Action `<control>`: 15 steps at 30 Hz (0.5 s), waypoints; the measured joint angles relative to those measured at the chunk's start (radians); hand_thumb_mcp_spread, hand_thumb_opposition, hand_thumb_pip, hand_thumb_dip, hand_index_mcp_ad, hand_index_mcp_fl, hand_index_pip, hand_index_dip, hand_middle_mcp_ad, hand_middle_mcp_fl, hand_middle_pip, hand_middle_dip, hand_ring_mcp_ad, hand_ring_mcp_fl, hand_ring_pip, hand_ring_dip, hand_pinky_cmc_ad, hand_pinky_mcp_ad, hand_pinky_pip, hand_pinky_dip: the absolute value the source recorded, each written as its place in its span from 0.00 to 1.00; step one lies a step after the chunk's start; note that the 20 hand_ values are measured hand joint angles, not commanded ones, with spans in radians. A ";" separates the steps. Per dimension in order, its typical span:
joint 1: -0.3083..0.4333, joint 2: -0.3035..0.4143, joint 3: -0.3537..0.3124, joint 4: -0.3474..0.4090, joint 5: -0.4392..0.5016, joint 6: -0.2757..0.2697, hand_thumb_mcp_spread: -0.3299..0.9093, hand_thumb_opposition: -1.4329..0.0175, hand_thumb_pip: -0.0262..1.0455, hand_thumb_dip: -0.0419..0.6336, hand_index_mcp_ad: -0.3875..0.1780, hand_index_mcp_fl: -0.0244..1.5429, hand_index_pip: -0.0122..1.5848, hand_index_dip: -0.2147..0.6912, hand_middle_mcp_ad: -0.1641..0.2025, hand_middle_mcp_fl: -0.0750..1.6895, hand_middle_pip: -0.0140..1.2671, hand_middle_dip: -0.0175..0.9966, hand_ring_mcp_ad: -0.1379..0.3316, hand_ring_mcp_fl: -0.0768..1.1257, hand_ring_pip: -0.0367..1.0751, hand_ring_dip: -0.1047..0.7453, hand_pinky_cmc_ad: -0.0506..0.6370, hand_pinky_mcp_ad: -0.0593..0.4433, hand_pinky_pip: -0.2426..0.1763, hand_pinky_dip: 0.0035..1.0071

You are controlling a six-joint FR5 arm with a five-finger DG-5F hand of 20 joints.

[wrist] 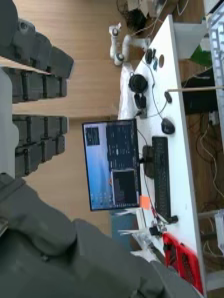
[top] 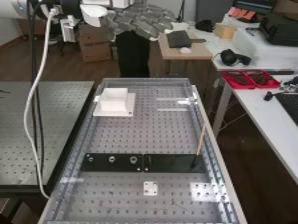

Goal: Grab the pcb board and place it in the clear container

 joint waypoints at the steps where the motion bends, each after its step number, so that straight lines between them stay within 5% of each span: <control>1: 0.000 -0.003 -0.005 0.006 0.005 0.002 0.35 0.39 0.29 0.07 0.98 0.07 0.07 0.41 0.94 0.06 0.15 0.04 0.93 0.12 0.13 0.12 0.55 0.67 0.31 0.36; 10: -0.002 -0.060 -0.092 0.112 0.071 0.025 0.40 0.42 0.34 0.09 0.97 0.06 0.07 0.42 0.94 0.06 0.14 0.05 0.93 0.10 0.11 0.12 0.55 0.66 0.29 0.40; 15: -0.010 -0.102 -0.147 0.212 0.109 0.060 0.45 0.42 0.41 0.08 0.87 0.06 0.07 0.41 0.95 0.04 0.14 0.06 0.92 0.09 0.11 0.12 0.55 0.65 0.29 0.42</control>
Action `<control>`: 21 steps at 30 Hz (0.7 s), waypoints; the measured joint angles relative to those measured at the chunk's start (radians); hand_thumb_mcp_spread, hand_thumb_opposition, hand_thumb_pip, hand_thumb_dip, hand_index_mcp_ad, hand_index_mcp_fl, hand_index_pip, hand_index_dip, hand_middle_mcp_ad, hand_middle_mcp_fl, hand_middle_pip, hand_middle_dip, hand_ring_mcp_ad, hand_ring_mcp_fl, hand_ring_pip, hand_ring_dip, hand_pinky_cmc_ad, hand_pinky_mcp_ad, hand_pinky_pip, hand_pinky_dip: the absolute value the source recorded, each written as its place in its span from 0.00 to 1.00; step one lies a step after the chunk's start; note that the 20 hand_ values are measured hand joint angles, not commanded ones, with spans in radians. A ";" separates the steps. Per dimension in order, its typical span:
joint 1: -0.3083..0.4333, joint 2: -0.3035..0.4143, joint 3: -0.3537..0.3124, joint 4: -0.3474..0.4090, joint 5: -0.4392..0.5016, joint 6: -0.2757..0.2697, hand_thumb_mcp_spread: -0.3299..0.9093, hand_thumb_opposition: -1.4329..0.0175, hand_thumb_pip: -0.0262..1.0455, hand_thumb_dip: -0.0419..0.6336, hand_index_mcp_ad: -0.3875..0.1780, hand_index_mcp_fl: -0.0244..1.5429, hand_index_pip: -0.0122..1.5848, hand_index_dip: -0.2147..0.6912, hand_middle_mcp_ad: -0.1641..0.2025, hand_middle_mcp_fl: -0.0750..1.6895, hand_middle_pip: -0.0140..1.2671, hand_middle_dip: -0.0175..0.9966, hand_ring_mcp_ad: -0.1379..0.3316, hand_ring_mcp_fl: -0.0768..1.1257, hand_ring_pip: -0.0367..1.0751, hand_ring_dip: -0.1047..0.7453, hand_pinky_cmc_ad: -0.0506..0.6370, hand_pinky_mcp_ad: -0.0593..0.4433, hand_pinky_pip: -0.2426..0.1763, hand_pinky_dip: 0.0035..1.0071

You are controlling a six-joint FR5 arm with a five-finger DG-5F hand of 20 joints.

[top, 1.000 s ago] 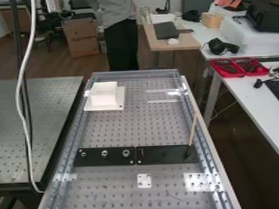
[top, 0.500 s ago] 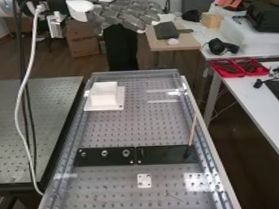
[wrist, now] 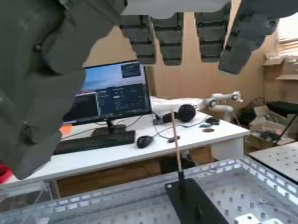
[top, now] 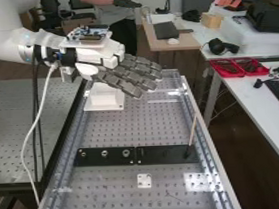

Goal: Grab the pcb board and place it in the clear container

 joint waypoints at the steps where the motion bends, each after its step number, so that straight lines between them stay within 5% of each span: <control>1: -0.001 -0.007 -0.007 0.012 0.005 0.004 0.45 0.42 0.41 0.11 0.84 0.06 0.07 0.40 0.94 0.04 0.14 0.06 0.92 0.09 0.11 0.12 0.55 0.65 0.29 0.44; 13: -0.013 -0.122 -0.072 0.155 0.062 0.028 0.50 0.43 0.55 0.21 0.73 0.06 0.08 0.32 0.93 0.05 0.13 0.07 0.93 0.06 0.11 0.12 0.55 0.64 0.28 0.49; 21: -0.031 -0.194 -0.089 0.222 0.089 0.017 0.53 0.43 0.63 0.32 0.68 0.06 0.36 0.27 0.82 0.05 0.13 0.09 0.92 0.06 0.10 0.12 0.55 0.61 0.29 0.50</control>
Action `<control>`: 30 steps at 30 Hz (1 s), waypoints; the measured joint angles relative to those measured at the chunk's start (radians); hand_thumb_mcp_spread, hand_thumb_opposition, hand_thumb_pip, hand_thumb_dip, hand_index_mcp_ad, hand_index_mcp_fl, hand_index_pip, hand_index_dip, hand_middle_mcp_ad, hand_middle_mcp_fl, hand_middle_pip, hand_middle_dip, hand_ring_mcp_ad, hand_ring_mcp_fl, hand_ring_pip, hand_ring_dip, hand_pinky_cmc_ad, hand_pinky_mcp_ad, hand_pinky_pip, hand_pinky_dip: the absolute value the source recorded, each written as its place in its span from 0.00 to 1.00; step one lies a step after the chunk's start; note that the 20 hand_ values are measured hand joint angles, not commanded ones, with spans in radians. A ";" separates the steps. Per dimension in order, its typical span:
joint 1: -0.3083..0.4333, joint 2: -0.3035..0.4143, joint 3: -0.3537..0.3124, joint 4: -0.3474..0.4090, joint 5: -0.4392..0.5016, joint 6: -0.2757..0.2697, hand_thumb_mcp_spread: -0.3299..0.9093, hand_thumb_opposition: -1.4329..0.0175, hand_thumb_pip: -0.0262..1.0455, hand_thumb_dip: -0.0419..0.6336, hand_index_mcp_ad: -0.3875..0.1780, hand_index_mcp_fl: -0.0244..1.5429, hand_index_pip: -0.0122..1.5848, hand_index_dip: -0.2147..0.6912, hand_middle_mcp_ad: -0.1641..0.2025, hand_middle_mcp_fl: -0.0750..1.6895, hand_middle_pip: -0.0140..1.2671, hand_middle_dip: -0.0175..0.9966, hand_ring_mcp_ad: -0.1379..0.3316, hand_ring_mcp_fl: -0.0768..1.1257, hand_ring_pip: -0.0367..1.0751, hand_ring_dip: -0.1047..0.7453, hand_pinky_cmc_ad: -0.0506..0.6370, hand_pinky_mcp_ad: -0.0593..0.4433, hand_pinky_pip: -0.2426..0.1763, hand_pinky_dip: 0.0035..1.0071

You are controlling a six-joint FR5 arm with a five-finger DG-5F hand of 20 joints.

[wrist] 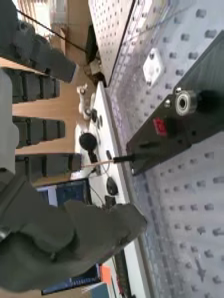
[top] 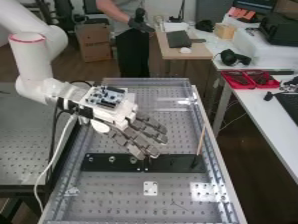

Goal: Grab the pcb board and place it in the clear container

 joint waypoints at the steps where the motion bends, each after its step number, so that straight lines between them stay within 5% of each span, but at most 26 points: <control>1: -0.003 -0.004 0.000 0.002 0.000 -0.002 0.53 0.43 0.63 0.32 0.68 0.06 0.41 0.28 0.82 0.05 0.13 0.09 0.91 0.06 0.10 0.12 0.55 0.61 0.29 0.50; 7: -0.027 -0.028 0.006 0.011 -0.027 -0.021 0.55 0.42 0.63 0.37 0.68 0.06 0.67 0.26 0.82 0.05 0.13 0.09 0.88 0.06 0.10 0.12 0.55 0.57 0.29 0.50; 12: -0.047 -0.044 0.022 0.023 -0.059 -0.039 0.56 0.40 0.63 0.37 0.67 0.04 0.79 0.25 0.81 0.05 0.13 0.11 0.86 0.06 0.10 0.11 0.55 0.58 0.29 0.50; 30: -0.115 -0.114 0.085 0.077 -0.190 -0.120 0.59 0.40 0.63 0.40 0.64 0.03 0.98 0.33 0.74 0.05 0.13 0.12 0.83 0.06 0.10 0.13 0.55 0.54 0.32 0.42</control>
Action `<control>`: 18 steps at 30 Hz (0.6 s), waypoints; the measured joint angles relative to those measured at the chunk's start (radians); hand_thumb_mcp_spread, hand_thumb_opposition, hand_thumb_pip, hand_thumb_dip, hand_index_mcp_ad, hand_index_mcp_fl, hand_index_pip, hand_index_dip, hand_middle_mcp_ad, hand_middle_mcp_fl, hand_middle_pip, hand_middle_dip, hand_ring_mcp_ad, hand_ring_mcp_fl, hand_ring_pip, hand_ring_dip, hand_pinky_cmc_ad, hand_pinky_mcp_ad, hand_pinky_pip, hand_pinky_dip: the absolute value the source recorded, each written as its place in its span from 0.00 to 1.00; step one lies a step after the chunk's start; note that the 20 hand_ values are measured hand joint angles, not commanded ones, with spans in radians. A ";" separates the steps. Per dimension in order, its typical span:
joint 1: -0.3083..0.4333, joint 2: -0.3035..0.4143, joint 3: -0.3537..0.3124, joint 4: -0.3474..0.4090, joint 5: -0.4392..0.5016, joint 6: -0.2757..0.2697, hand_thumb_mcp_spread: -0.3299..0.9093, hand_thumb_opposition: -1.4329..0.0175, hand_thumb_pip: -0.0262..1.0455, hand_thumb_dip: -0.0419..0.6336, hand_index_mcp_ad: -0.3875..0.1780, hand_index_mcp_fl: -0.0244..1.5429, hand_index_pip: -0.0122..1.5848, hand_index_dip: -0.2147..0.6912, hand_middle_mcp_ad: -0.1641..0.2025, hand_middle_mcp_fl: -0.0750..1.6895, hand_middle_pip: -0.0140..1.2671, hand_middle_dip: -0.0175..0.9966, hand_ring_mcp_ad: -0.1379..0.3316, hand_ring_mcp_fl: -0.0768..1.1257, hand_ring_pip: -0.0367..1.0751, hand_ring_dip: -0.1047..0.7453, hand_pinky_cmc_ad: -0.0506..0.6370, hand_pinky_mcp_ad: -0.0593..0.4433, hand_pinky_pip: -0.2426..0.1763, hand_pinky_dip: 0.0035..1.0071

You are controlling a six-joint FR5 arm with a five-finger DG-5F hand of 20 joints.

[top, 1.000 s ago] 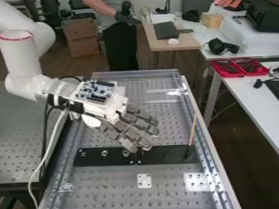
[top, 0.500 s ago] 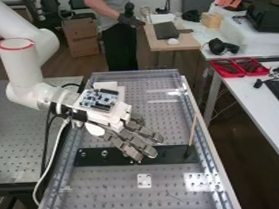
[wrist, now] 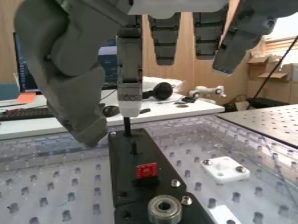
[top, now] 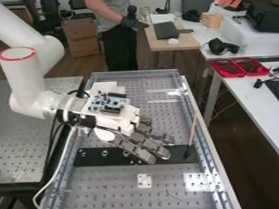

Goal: Grab the pcb board and place it in the clear container

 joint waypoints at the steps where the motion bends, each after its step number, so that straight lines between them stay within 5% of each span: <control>1: -0.004 -0.004 0.003 0.001 -0.015 -0.008 0.60 0.40 0.63 0.40 0.64 0.03 0.98 0.34 0.74 0.05 0.13 0.12 0.83 0.06 0.10 0.13 0.55 0.53 0.32 0.42; 18: -0.031 -0.025 0.008 0.045 -0.084 -0.049 0.62 0.39 0.63 0.42 0.60 0.03 0.98 0.35 0.74 0.05 0.13 0.14 0.82 0.06 0.11 0.14 0.55 0.51 0.36 0.40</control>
